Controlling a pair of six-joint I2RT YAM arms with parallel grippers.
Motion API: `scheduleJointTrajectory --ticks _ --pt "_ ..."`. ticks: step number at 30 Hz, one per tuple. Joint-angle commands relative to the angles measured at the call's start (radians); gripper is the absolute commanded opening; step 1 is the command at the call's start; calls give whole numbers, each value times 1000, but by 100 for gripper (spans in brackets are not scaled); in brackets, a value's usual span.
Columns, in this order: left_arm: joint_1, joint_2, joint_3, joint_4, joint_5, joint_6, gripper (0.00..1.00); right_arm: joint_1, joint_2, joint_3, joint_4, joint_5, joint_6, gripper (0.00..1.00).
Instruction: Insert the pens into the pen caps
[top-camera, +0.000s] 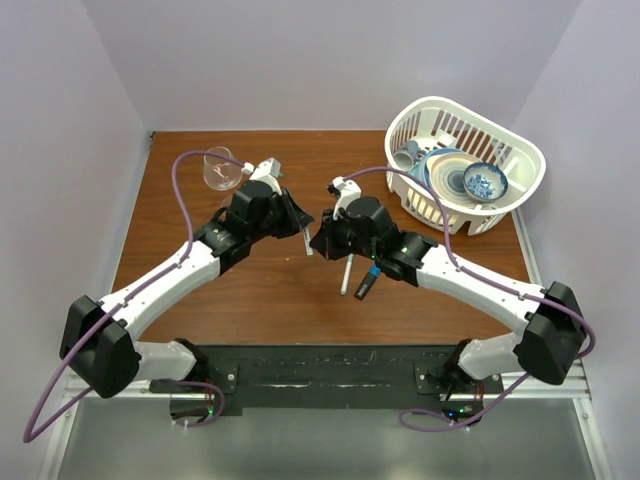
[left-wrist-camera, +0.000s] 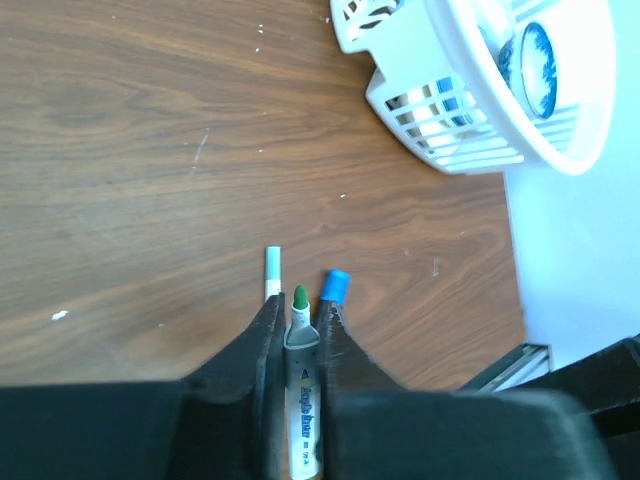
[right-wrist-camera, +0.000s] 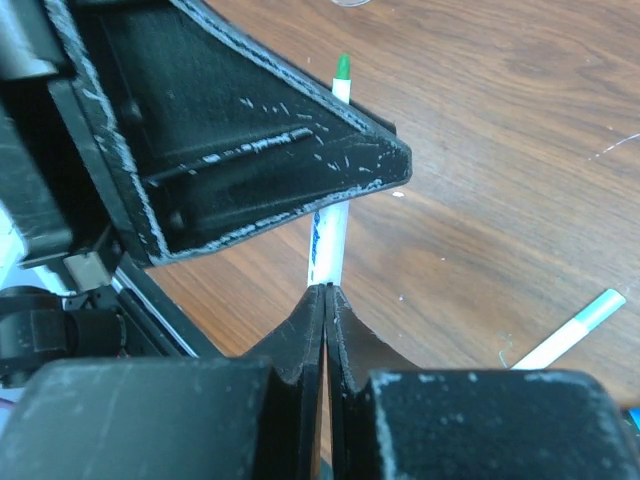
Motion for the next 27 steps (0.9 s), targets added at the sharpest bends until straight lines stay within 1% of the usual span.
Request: scheduleJointTrajectory --ticks 1,2,5,6,9,12,15,18,19,20,21,22,23,24,25,26,27 --pt "5 -17 26 56 77 12 0 6 9 3 41 -36 16 4" --pt "5 -20 26 52 90 12 0 7 10 1 39 -38 19 13" --pt "5 -34 17 62 110 15 0 7 2 -2 30 -44 24 24" --pt "6 -48 8 67 112 13 0 7 1 -2 30 -50 26 30" --pt "5 -74 -15 107 133 12 0 7 2 -5 47 -84 36 38" --pt "5 -85 -23 142 159 8 0 7 13 1 48 -101 41 40" --pt "6 -89 -20 151 172 19 0 7 7 -17 62 -98 56 35" --pt "6 -94 -20 150 173 31 0 7 -14 -42 80 -87 71 19" --pt "6 -92 -21 151 175 36 0 7 -21 -48 93 -82 75 6" --pt "8 -94 -23 151 178 36 0 7 -30 -53 99 -82 75 1" --pt "6 -94 -21 151 173 38 1 6 -34 -62 106 -82 75 0" --pt "6 -94 -21 145 167 42 10 7 -37 -65 113 -79 73 0" --pt "6 -97 -18 139 141 48 35 7 -45 -66 111 -67 76 0" --pt "6 -95 -6 127 121 56 46 7 -50 -66 106 -55 78 0" --pt "9 -91 6 90 100 77 53 7 -54 -66 88 -41 78 0" --pt "11 -80 21 67 59 94 65 6 -59 -65 76 -24 79 0" --pt "15 -68 61 47 45 114 68 7 -71 -65 67 5 78 0"
